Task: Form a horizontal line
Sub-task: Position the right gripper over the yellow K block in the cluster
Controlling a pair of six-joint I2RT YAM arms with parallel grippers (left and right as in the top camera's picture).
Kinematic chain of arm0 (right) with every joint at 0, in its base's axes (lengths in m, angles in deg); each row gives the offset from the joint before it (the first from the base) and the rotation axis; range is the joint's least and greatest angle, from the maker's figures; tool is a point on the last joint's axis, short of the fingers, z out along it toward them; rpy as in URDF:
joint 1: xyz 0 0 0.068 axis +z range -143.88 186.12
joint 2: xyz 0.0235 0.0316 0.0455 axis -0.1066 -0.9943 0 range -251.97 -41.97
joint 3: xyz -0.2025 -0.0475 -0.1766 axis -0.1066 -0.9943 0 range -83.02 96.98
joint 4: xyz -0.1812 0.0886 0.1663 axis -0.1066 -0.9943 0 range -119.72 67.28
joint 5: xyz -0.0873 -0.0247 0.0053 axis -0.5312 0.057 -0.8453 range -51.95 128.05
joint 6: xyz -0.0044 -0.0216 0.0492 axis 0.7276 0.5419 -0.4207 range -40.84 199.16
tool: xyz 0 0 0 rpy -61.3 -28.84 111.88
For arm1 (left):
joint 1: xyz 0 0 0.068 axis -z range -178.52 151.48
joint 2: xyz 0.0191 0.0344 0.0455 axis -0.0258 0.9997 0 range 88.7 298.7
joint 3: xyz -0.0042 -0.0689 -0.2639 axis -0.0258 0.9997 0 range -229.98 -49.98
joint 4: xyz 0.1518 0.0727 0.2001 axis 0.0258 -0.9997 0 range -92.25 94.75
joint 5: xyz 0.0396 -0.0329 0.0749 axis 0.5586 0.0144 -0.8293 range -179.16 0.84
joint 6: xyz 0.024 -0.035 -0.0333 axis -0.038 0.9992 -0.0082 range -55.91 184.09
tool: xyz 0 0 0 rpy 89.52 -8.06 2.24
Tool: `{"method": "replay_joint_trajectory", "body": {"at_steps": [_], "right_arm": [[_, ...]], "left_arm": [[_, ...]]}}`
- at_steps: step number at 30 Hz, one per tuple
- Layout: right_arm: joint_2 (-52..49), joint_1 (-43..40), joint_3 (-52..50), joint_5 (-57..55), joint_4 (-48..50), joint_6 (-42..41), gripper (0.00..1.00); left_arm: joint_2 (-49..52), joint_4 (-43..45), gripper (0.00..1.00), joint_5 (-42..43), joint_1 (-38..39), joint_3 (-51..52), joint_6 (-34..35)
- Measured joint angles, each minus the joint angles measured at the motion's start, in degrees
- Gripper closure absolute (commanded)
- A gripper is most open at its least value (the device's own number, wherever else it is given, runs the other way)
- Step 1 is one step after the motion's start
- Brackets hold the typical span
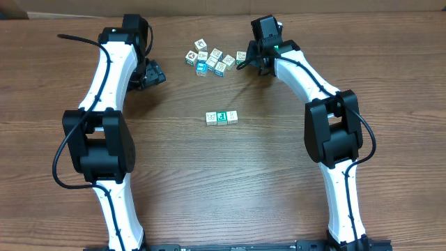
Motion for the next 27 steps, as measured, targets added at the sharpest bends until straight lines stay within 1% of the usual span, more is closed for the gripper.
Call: {"method": "replay_joint_trajectory", "body": {"at_steps": [7, 12, 16, 23, 24, 27], "right_arm": [[0.0, 0.0, 0.0, 0.0, -1.0, 0.0, 0.62], [0.0, 0.0, 0.0, 0.0, -3.5, 0.0, 0.63], [0.0, 0.0, 0.0, 0.0, -3.8, 0.1, 0.67], [0.0, 0.0, 0.0, 0.0, -4.2, 0.2, 0.7], [0.0, 0.0, 0.0, 0.0, -4.5, 0.4, 0.68], [0.0, 0.0, 0.0, 1.5, -5.9, 2.0, 0.59]], "left_arm": [[0.0, 0.0, 0.0, 0.0, 0.0, 0.0, 0.0], [0.0, 0.0, 0.0, 0.0, 0.0, 0.0, 0.0], [0.0, 0.0, 0.0, 0.0, 0.0, 0.0, 0.0], [0.0, 0.0, 0.0, 0.0, 0.0, 0.0, 0.0], [0.0, 0.0, 0.0, 0.0, 0.0, 0.0, 0.0], [0.0, 0.0, 0.0, 0.0, 0.0, 0.0, 0.0]]}}
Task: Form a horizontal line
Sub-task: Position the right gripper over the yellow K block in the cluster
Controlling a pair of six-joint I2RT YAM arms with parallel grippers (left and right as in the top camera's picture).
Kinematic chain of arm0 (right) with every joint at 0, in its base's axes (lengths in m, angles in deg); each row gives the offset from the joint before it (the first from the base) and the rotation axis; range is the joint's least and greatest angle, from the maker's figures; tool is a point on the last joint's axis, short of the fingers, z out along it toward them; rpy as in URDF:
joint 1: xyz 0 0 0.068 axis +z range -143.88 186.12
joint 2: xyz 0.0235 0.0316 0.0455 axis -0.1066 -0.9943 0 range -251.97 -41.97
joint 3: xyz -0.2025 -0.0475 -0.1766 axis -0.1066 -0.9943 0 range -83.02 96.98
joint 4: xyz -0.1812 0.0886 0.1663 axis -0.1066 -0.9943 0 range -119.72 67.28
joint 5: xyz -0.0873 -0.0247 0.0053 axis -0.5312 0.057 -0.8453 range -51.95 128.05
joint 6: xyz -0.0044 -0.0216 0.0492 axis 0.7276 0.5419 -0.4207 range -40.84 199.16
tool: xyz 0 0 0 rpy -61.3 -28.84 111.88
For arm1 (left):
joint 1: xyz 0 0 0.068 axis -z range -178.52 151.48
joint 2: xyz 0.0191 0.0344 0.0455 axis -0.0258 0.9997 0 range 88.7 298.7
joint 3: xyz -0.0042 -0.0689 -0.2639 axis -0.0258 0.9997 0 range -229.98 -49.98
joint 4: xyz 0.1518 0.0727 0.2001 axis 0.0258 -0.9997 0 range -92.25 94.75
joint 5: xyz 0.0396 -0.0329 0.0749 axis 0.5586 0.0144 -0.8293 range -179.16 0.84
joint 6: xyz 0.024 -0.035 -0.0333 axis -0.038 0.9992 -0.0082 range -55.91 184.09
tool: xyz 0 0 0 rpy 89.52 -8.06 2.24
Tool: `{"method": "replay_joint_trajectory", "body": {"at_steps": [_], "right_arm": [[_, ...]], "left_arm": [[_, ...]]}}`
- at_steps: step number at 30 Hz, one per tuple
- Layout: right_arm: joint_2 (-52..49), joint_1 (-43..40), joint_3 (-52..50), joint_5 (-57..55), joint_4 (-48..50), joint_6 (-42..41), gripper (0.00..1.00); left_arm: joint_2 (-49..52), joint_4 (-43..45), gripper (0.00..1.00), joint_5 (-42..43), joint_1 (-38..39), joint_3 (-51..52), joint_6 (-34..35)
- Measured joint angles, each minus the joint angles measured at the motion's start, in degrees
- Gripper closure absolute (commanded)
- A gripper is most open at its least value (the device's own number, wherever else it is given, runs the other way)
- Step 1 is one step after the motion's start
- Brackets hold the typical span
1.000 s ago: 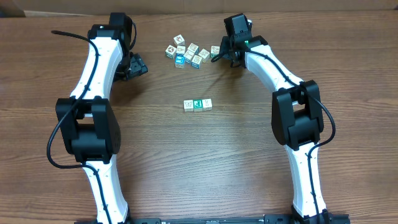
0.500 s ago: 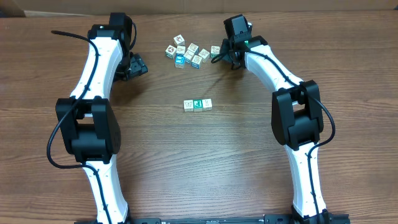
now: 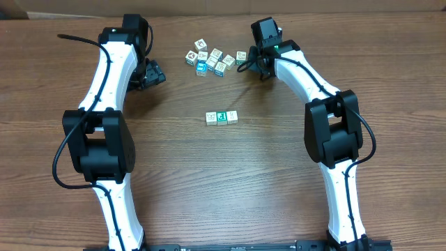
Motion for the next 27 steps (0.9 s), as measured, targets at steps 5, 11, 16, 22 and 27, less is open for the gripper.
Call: {"method": "replay_joint_trajectory", "body": {"at_steps": [5, 11, 16, 22, 27], "right_arm": [[0.0, 0.0, 0.0, 2.4, -0.9, 3.2, 0.56], [0.0, 0.0, 0.0, 2.5, 1.3, 4.5, 0.51], [0.0, 0.0, 0.0, 1.4, -0.4, 5.9, 0.46], [0.0, 0.0, 0.0, 0.9, -1.3, 7.5, 0.46], [0.0, 0.0, 0.0, 0.7, 1.4, 8.0, 0.45]], "left_arm": [[0.0, 0.0, 0.0, 0.0, 0.0, 0.0, 0.0], [0.0, 0.0, 0.0, 0.0, 0.0, 0.0, 0.0], [0.0, 0.0, 0.0, 0.0, 0.0, 0.0, 0.0], [0.0, 0.0, 0.0, 0.0, 0.0, 0.0, 0.0], [0.0, 0.0, 0.0, 0.0, 0.0, 0.0, 0.0]]}}
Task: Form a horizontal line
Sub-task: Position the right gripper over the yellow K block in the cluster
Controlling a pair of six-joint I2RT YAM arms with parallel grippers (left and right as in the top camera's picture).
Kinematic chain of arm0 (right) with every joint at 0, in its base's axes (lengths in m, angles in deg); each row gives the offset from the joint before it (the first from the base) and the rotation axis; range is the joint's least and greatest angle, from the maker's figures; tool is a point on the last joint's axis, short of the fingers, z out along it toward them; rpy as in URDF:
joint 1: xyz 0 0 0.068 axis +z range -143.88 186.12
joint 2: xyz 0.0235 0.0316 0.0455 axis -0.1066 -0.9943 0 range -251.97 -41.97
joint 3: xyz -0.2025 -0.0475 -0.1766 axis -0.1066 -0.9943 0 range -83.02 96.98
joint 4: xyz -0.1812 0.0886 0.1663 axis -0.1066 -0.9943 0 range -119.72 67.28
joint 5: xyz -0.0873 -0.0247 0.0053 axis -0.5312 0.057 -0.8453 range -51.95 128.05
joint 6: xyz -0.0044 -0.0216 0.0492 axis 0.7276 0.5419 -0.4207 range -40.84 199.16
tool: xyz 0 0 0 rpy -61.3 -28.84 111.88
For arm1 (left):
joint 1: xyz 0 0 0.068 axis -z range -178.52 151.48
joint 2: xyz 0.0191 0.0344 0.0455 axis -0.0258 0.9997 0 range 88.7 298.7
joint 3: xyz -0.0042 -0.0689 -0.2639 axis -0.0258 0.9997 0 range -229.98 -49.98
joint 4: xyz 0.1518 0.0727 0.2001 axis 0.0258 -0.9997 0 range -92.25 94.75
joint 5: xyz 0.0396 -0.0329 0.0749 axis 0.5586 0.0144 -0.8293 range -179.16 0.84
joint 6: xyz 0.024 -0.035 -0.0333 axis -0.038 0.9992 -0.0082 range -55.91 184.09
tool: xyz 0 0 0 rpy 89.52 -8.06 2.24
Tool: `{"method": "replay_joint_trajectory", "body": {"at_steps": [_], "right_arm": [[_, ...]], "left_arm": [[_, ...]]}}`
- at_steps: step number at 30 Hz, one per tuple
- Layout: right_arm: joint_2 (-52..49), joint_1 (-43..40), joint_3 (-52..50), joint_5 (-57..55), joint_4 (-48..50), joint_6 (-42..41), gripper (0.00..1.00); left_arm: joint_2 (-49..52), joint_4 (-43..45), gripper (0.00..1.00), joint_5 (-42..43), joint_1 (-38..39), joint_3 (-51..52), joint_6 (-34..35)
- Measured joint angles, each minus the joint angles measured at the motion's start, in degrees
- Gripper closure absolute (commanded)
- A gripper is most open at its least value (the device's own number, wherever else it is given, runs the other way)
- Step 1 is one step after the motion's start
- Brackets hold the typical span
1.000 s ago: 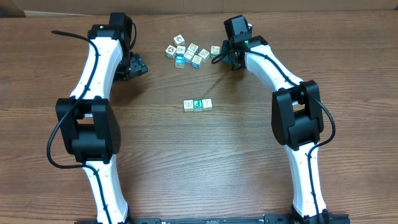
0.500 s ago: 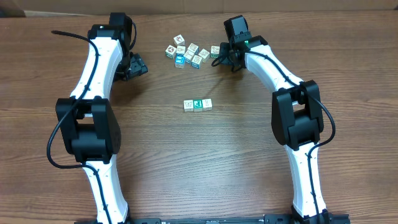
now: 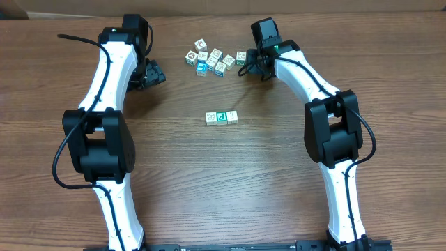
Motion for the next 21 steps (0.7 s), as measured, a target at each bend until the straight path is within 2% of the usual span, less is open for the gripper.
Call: {"method": "replay_joint_trajectory", "body": {"at_steps": [21], "right_arm": [[0.0, -0.1, 0.0, -0.6, 4.8, 0.4, 0.44]], "left_arm": [[0.0, 0.0, 0.0, 0.0, 0.0, 0.0, 0.0]]}}
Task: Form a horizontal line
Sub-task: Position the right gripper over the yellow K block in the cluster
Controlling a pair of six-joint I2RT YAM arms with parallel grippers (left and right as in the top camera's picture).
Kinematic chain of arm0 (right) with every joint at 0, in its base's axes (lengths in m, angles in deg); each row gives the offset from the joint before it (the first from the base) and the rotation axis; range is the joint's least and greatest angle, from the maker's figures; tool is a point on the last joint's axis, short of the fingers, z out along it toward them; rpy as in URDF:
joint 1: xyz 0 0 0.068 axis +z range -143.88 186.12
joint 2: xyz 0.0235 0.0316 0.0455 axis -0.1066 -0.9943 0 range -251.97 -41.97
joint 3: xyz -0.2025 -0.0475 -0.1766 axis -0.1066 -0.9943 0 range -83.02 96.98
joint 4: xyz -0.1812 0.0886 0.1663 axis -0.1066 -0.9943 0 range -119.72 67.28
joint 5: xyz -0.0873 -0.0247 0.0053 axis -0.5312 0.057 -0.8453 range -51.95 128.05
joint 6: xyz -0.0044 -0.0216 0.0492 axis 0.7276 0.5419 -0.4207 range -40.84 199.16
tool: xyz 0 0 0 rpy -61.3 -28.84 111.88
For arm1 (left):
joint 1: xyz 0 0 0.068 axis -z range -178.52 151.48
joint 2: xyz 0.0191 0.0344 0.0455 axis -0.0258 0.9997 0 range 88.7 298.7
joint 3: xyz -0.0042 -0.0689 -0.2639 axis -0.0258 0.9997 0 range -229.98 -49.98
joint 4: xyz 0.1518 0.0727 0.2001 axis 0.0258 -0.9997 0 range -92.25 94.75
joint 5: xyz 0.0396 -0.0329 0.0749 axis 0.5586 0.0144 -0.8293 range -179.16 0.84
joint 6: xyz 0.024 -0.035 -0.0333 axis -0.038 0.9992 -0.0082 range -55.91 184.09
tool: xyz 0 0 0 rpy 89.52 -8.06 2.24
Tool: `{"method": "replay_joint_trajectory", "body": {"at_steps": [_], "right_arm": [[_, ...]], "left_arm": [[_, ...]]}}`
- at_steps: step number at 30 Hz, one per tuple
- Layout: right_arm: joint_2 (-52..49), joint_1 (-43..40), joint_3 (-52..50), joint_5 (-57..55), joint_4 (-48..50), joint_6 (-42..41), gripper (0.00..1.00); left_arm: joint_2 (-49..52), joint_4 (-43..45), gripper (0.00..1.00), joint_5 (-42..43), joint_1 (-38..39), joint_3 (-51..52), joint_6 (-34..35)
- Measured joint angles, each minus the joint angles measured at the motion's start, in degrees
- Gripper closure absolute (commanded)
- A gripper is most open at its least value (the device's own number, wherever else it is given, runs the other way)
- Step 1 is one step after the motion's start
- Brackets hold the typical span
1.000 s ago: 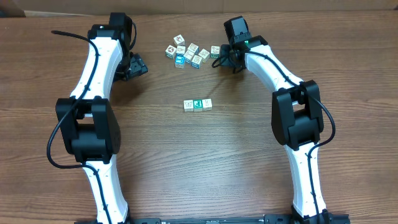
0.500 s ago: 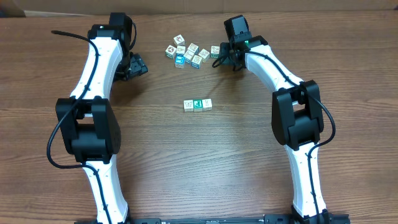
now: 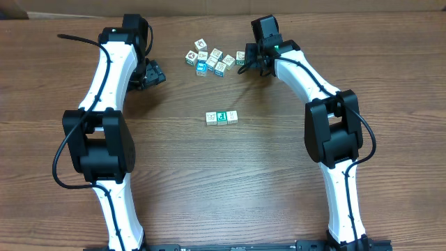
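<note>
Three white picture blocks [image 3: 221, 117] lie side by side in a short left-to-right row at the table's middle. Several more blocks [image 3: 209, 59] sit in a loose cluster at the back. One block [image 3: 241, 56] lies apart at the cluster's right edge. My right gripper [image 3: 247, 62] is down at that block, its jaws looking parted around it, and one dark finger [image 3: 244, 67] shows just in front of it. My left gripper [image 3: 155, 73] rests low at the back left, away from all blocks. Its jaws cannot be made out.
The wooden table [image 3: 223, 181] carries nothing but the blocks. Both white arms reach in from the front edge and bend toward the back. A black cable [image 3: 77, 38] trails at the back left.
The right wrist has turned slightly, and the gripper stays at the single block at the cluster's right edge. The block, the row and the left arm have not moved.
Throughout, the row of three stood at the centre and the left arm stayed still. The right gripper stood beside the rightmost loose block at every moment, shifting only a little down and left, then back. No block has changed place.
</note>
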Motion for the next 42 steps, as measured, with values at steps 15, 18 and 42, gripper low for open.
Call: {"method": "replay_joint_trajectory", "body": {"at_steps": [15, 18, 42], "right_arm": [[0.0, -0.4, 0.0, -3.9, 0.0, 0.1, 0.55], [0.0, -0.5, 0.0, -3.8, -1.0, 0.2, 0.61], [0.1, -0.7, 0.0, -2.3, -4.3, 0.2, 0.75]], "left_arm": [[0.0, 0.0, 0.0, 0.0, 0.0, 0.0, 0.0], [0.0, 0.0, 0.0, 0.0, 0.0, 0.0, 0.0], [0.0, 0.0, 0.0, 0.0, 0.0, 0.0, 0.0]]}}
